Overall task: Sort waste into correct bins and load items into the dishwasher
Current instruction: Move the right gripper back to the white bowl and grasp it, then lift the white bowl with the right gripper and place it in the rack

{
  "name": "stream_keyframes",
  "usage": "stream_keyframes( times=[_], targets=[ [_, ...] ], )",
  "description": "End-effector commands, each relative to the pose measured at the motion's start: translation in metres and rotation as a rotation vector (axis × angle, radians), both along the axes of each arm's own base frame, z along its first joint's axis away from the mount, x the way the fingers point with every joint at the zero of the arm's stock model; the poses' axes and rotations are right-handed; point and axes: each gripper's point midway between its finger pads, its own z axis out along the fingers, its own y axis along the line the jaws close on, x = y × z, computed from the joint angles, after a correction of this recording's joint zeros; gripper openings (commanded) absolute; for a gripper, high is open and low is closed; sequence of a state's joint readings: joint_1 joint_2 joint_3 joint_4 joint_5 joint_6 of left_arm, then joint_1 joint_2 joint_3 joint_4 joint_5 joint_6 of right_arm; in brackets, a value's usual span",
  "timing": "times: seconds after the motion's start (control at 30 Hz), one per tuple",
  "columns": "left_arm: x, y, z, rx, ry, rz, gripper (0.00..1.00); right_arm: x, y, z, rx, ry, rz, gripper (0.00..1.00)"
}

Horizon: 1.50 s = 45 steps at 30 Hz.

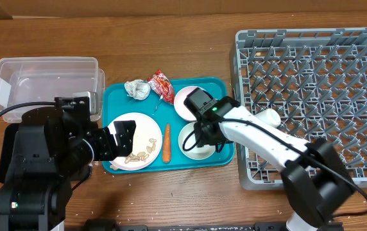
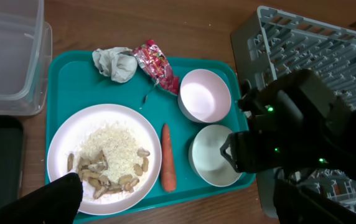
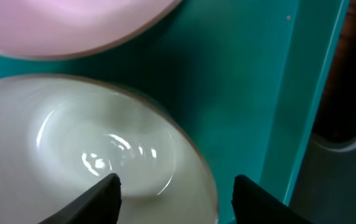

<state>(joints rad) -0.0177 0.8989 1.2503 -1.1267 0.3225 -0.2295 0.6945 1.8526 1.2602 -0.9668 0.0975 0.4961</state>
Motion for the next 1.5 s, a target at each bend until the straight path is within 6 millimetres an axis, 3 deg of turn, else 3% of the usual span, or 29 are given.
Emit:
stream_keyframes(
  times=[0.0, 0.1, 0.27, 0.47, 0.63, 0.87, 0.97, 1.03, 1.17, 1.27, 1.37, 1.47],
  targets=[
    [-0.001, -0.002, 0.010, 0.001, -0.035, -0.022, 1.00, 0.005, -0.004, -0.003, -0.026, -0.018, -0.018, 0.49],
    [-0.001, -0.002, 0.010, 0.001, -0.034, -0.022, 1.00, 0.002, -0.002, -0.003, -0.011, -0.004, -0.015, 0.26],
    [-0.001, -0.002, 0.010, 0.001, -0.035, -0.022, 1.00, 0.001, 0.000, 0.003, -0.002, -0.001, -0.010, 0.18],
    [-0.001, -0.002, 0.010, 0.002, -0.034, -0.022, 1.00, 0.011, 0.007, 0.036, 0.050, -0.067, -0.004, 0.04],
    [-0.001, -0.002, 0.010, 0.002, -0.034, -0.022, 1.00, 0.016, 0.011, 0.065, 0.106, -0.140, 0.010, 0.04],
    [-0.001, -0.002, 0.010, 0.002, -0.034, -0.022, 1.00, 0.010, 0.007, 0.068, 0.101, -0.124, 0.011, 0.04],
    [0.000, -0.001, 0.010, 0.009, -0.035, -0.018, 1.00, 0.014, 0.002, 0.091, 0.102, -0.182, 0.004, 0.04],
    [-0.001, -0.001, 0.010, 0.009, -0.035, -0.019, 1.00, 0.019, -0.003, 0.119, 0.103, -0.251, -0.006, 0.04],
    [-0.004, -0.001, 0.007, 0.009, -0.016, -0.019, 1.00, 0.029, -0.033, 0.178, 0.043, -0.428, -0.096, 0.04],
    [-0.006, -0.001, 0.004, 0.009, -0.002, -0.019, 1.00, 0.030, -0.074, 0.226, -0.048, -0.592, -0.249, 0.04],
    [-0.006, -0.001, 0.004, 0.009, -0.001, -0.019, 1.00, 0.019, -0.122, 0.267, -0.153, -0.752, -0.403, 0.04],
    [-0.006, -0.001, 0.004, 0.009, -0.001, -0.019, 1.00, 0.004, -0.161, 0.287, -0.242, -0.832, -0.521, 0.04]
  ],
)
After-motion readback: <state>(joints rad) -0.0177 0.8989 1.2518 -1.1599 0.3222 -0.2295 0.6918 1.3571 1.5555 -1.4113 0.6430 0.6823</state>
